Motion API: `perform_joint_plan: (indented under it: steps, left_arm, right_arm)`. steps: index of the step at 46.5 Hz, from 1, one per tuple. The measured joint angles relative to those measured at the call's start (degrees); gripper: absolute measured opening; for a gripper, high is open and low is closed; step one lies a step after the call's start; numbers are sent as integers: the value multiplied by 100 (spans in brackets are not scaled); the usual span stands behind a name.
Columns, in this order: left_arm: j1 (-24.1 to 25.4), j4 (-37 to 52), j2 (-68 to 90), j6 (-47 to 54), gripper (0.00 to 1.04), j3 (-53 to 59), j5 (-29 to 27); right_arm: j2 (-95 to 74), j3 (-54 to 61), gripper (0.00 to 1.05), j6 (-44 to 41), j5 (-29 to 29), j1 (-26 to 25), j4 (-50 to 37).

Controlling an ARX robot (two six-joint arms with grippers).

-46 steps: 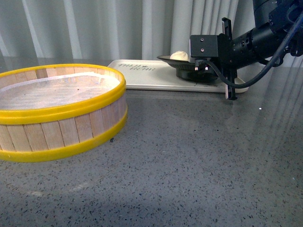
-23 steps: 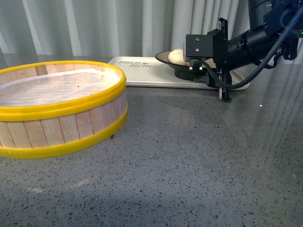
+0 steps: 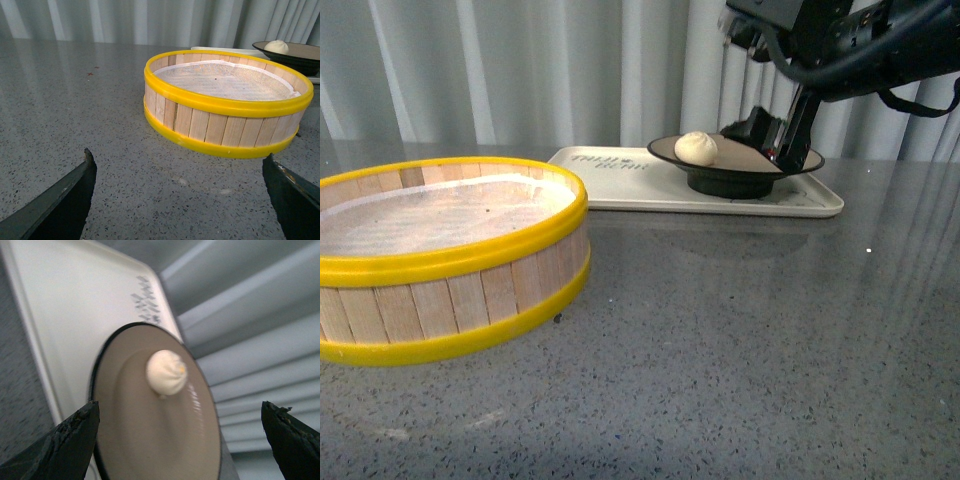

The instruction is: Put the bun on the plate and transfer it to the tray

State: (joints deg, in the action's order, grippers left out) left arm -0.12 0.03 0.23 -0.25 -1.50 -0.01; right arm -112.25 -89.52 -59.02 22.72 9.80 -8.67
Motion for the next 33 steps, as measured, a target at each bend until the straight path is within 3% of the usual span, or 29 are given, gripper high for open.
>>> perform_joint_plan:
  steps: [5, 10, 18, 20, 22, 27, 33]
  left_arm:
    - [0, 0, 0, 0, 98, 0, 0]
    - [0, 0, 0, 0, 98, 0, 0]
    - [0, 0, 0, 0, 98, 0, 0]
    - [0, 0, 0, 0, 98, 0, 0]
    - [0, 0, -2, 0, 98, 0, 0]
    - [0, 0, -2, 0, 98, 0, -2]
    - [0, 0, -2, 0, 98, 0, -2]
  right_arm:
    - [516, 424, 96, 1287, -986, -55, -807]
    - [798, 535, 96, 2273, -1998, -129, -866]
    - [809, 592, 96, 2726, -2085, -210, -872]
    - [828, 772, 91, 3128, -2472, -190, -1141]
    - [1043, 1327, 80, 4048, -2948, -175, -1705]
    - [1784, 2771, 59, 5235, -2914, -236, -2551]
    - [2614, 4325, 30, 5713, -2848, -444, -3252]
